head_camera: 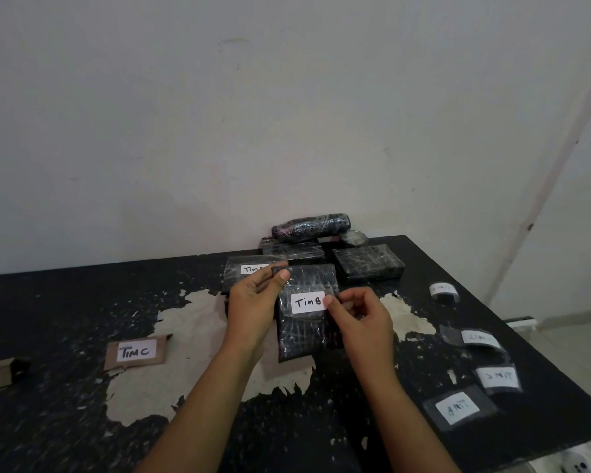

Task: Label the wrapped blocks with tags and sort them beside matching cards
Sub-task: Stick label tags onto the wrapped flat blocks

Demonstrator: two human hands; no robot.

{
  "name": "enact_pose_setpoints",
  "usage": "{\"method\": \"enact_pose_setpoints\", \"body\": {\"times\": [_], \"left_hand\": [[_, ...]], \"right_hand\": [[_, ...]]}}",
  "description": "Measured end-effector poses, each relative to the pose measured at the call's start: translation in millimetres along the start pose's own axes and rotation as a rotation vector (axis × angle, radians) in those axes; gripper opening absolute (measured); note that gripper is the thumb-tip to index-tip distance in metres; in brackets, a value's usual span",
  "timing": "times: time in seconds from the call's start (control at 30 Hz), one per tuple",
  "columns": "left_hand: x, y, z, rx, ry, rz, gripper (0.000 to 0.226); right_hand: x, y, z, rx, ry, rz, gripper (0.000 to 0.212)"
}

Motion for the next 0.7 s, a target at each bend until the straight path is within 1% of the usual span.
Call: {"method": "enact_pose_setpoints", "body": {"times": [0.07, 0.1, 0.23, 0.3, 0.37, 0.4, 0.5, 0.53, 0.57, 0.63, 0.67, 0.7], "left_hand": [[1, -1, 1, 0.025, -0.01, -0.002, 0.021], [2, -2, 2, 0.034, -0.012, -0.003, 0.02], [3, -4, 4, 0.047, -0.017, 0.008, 0.019], [2, -5, 4, 0.049, -0.011, 0.007, 0.019], [4, -5, 6, 0.056, -0.004, -0.002, 0.018], [5, -5, 7, 0.056, 0.003, -0.008, 0.019], [7, -6, 8, 0.054, 0.03, -0.032, 0.021], [9, -6, 9, 0.06, 0.026, -0.05, 0.026], [10, -6, 8, 0.058, 0.023, -0.075, 0.037], [13, -3, 1, 0.017, -0.018, -0.162, 0.065], [14, -2, -5, -0.002, -0.049, -0.212, 0.07], [16, 0, -9, -0.013, -0.065, -0.253, 0.064]], "right_hand": [[0, -2, 3, -0.043, 0.023, 0.02, 0.027], [-1, -2, 4, -0.054, 0.033, 0.027, 0.028], [0, -1, 6, -0.067, 0.05, 0.022, 0.018], [2, 4, 4, -0.061, 0.052, 0.006, 0.02], [4, 9, 4, -0.067, 0.074, -0.022, 0.029], [4, 11, 3, -0.062, 0.071, -0.036, 0.031], [4, 16, 1, -0.065, 0.059, -0.063, 0.024], [4, 17, 1, -0.076, 0.062, -0.065, 0.023], [5, 18, 0, -0.092, 0.066, -0.064, 0.022], [6, 20, -1, -0.13, 0.073, -0.058, 0.023], [6, 20, 0, -0.14, 0.078, -0.05, 0.023], [7, 20, 1, -0.138, 0.082, -0.04, 0.024]]}}
Point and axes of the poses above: each hand's wrist, its own x-axis away from the middle knuckle, its own y-axis out of the palm, z = x × y, the point moved 8 cm from there along -x, towards the middle knuckle, and after that the axes turned 15 degrees about -x, right-handed, at the moved point
